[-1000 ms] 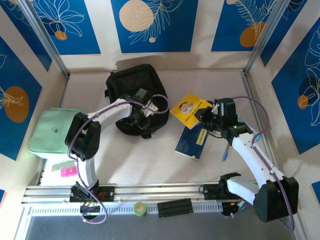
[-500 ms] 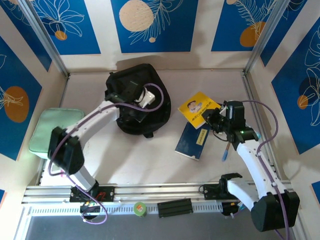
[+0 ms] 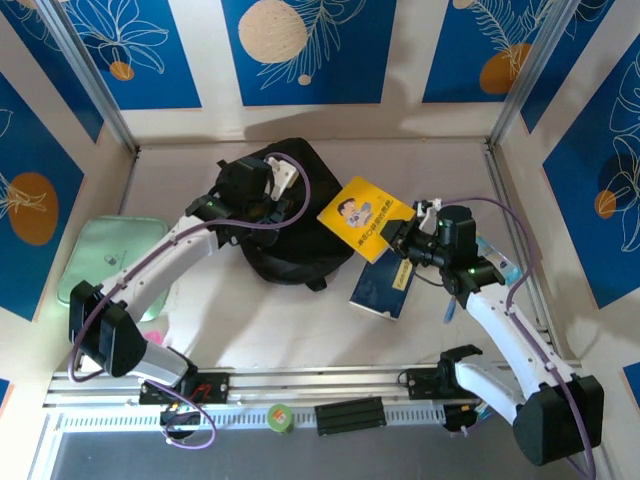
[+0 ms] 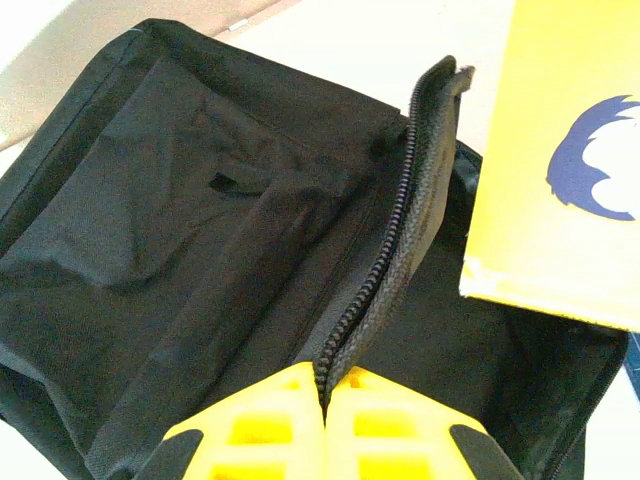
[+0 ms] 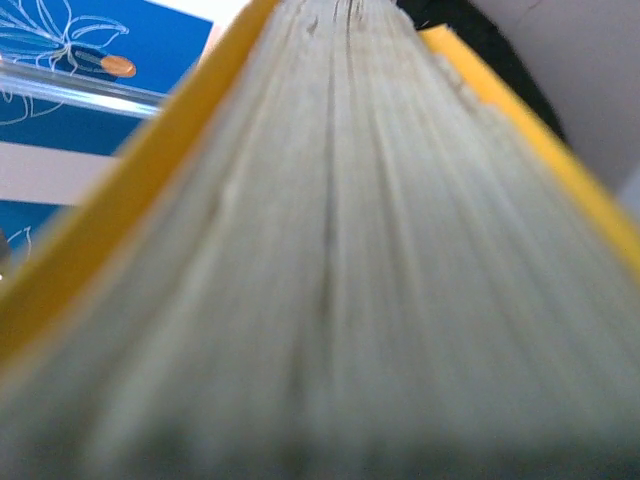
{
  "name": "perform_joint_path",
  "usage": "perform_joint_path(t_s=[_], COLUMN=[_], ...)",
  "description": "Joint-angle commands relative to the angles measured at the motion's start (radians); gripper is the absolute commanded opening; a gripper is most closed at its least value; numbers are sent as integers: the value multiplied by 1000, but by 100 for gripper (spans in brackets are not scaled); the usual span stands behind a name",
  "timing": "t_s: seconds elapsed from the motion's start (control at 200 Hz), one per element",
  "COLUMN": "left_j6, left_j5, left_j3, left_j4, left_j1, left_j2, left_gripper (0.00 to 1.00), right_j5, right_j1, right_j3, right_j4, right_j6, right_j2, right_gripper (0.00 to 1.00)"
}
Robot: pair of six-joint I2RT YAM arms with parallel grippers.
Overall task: Pack the student bag
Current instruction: Place the book in the student bag.
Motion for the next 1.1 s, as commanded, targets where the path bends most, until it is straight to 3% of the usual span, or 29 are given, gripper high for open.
perform_joint_path(t_s=[0.0,0.16,0.325,0.73,1.09], left_j6=[-22,-19,-7,22,21], left_j5=[36,63,136,196,221], left_j3=[-21,-66,-119,-138,-146], left_j4=[99,162,253,316,335], left_j1=[-8,-8,-9,-10,-10], left_j2=[-44,-77,-110,-123,-114], left_gripper=[0,0,0,0,0], right_j5=[21,108,64,-27,73], right_j1=[30,74,92,184,267], right_j3=[-9,-39,-2,228,277], right_j4=[49,-6,55,477,550], right_j6=[62,177,255,391,334], right_j2=[27,38,161,526,730], right_gripper=[8,8,8,7,7])
